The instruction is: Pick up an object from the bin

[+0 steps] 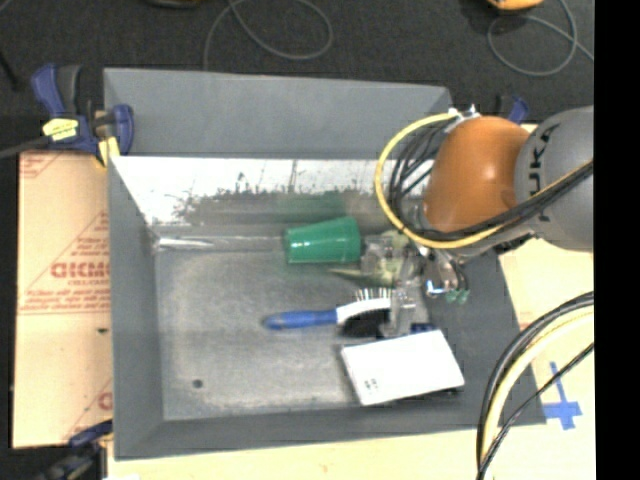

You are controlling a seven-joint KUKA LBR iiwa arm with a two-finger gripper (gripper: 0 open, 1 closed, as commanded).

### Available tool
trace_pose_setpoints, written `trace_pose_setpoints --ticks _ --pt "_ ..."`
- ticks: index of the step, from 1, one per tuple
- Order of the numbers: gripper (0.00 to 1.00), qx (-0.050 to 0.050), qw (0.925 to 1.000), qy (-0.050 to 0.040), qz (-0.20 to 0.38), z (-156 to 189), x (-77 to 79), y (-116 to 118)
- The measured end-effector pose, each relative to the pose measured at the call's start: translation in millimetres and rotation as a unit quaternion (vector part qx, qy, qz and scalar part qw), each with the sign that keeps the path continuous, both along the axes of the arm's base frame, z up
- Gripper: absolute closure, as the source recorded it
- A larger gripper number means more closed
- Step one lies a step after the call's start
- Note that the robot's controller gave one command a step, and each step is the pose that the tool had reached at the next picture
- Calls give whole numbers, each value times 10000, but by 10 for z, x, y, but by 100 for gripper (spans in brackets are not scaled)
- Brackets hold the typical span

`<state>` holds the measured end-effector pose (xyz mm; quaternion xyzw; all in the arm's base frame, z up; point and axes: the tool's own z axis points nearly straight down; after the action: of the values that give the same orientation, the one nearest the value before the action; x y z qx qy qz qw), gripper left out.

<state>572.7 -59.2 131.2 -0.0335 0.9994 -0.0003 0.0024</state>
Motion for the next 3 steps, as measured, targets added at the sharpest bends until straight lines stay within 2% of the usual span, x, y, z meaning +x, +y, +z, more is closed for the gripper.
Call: trace_pose_setpoints --ticks 1,2,3 --pt "0 7 9992 -14 -411 -493 -53 28" --pt "100 1 9982 15 591 -604 76 182" --pt "100 2 9983 17 588 -606 74 180"
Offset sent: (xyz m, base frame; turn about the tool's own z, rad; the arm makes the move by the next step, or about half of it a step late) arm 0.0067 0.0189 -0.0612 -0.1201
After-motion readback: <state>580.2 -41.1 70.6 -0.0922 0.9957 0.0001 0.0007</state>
